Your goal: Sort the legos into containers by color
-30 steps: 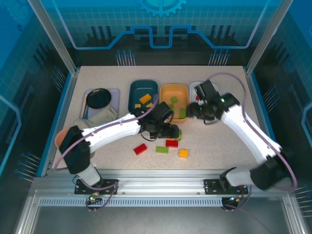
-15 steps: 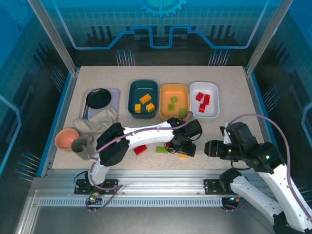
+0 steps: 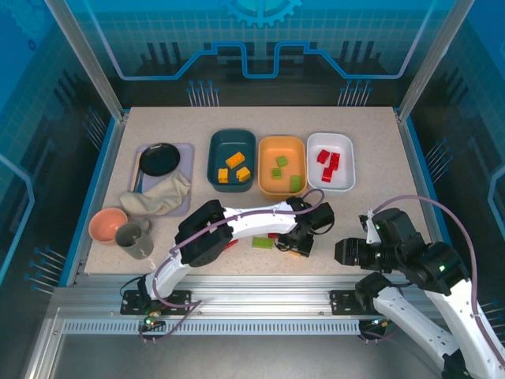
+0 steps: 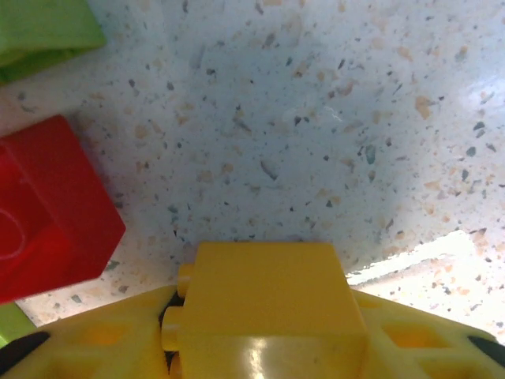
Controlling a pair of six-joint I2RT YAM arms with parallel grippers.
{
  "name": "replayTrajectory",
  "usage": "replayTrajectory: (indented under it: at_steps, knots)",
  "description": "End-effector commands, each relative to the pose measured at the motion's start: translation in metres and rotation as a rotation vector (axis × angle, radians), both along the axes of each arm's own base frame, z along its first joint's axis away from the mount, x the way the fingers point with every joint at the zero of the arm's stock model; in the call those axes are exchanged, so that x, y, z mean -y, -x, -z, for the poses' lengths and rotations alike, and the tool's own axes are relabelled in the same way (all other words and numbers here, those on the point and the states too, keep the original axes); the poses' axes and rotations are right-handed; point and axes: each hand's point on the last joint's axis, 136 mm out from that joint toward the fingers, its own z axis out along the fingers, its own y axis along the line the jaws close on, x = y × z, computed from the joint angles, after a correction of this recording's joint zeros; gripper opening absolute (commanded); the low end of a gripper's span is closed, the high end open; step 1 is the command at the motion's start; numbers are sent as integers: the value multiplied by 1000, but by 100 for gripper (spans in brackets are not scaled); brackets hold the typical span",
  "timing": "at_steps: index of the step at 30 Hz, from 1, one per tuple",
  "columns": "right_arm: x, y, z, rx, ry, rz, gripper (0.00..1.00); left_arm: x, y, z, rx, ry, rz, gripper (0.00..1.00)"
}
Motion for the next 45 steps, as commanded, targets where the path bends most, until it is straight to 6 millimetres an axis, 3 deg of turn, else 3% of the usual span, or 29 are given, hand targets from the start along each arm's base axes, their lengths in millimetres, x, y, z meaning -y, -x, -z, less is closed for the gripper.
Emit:
replayTrajectory:
  at_steps: [1,4,8,14,18,24,32,40,45]
  knots:
    - [0,10,5,-36,-6,-16,64,6,-6,-8,47,6,29,46]
    - [-2,5,1,-19,-11,-17,63,4,-11,-26,101,28,37,42]
    - [-12,-6,-8,10,-30,-45,62,-10,-29,-71,186,75,-2,40]
    - [-40,-41,-18,57,-68,-104,60,-72,-80,-126,252,140,-189,40]
    - [-67,-79,-26,87,-77,-133,60,-124,-126,-145,307,155,-309,39]
    - [-114,-144,-30,114,-120,-133,61,-184,-199,-141,351,159,-534,40]
    - [-167,-221,-47,299,-254,-139,67,-229,-285,-105,381,146,-793,39]
    - [-184,-243,-45,287,-260,-171,67,-260,-342,-75,375,124,-946,39]
    - [-179,-243,-33,247,-250,-160,68,-254,-360,-57,333,134,-929,43]
